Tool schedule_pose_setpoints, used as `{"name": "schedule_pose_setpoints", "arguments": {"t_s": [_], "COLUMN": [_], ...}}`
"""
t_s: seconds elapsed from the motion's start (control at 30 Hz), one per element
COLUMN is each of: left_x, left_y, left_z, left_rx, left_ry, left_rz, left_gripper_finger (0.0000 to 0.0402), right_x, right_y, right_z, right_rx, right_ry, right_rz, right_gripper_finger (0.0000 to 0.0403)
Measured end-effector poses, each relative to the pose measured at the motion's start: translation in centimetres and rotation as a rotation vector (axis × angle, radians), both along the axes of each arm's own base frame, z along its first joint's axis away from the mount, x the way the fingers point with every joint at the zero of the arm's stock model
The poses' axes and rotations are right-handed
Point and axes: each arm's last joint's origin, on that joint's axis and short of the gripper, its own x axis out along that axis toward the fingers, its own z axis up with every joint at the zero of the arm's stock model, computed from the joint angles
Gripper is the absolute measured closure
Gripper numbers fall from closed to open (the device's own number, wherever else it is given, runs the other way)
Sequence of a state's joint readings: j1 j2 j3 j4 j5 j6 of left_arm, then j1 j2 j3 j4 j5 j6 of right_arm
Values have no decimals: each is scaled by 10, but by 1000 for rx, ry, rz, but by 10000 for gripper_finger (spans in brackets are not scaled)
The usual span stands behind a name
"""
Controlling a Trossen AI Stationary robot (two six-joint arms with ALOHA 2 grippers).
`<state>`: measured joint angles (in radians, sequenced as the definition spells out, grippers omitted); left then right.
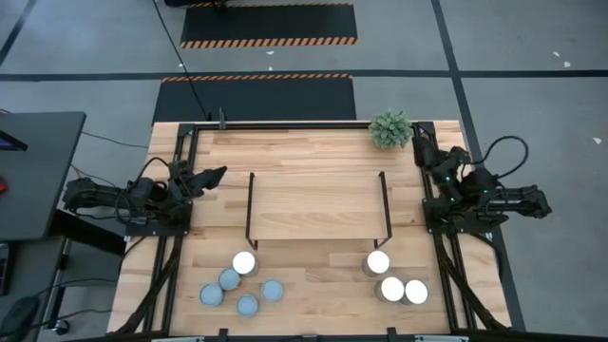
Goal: Pick and place cans onto a shelf
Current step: Put the canned carrots on the shelf
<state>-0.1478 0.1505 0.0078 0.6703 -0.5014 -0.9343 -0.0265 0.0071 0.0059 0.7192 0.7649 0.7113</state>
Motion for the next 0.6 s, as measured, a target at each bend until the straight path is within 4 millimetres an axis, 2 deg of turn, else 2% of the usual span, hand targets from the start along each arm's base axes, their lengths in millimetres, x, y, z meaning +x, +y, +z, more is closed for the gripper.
{"name": "schedule_pose_setpoints", "arguments": {"t_s": [0.2, 0.33, 0.47, 0.6], "left_x": [1, 3, 3, 1], "left_y": [2, 4, 3, 2], "left_z": [-4, -9, -11, 5], "left_rx": [-25, -26, -33, 43], "left_ry": [48, 126, 140, 118], "left_rz": [75, 156, 151, 108], "left_gripper_finger": [13, 13, 12, 12], "right_x": [-5, -3, -1, -1], "right_y": [0, 0, 0, 2], "right_z": [4, 3, 1, 8], "right_rx": [42, -15, -26, -67], "right_ry": [-104, -24, 4, 31], "right_rz": [5, -19, -2, 39], "right_gripper_finger": [55, 55, 55, 55]}}
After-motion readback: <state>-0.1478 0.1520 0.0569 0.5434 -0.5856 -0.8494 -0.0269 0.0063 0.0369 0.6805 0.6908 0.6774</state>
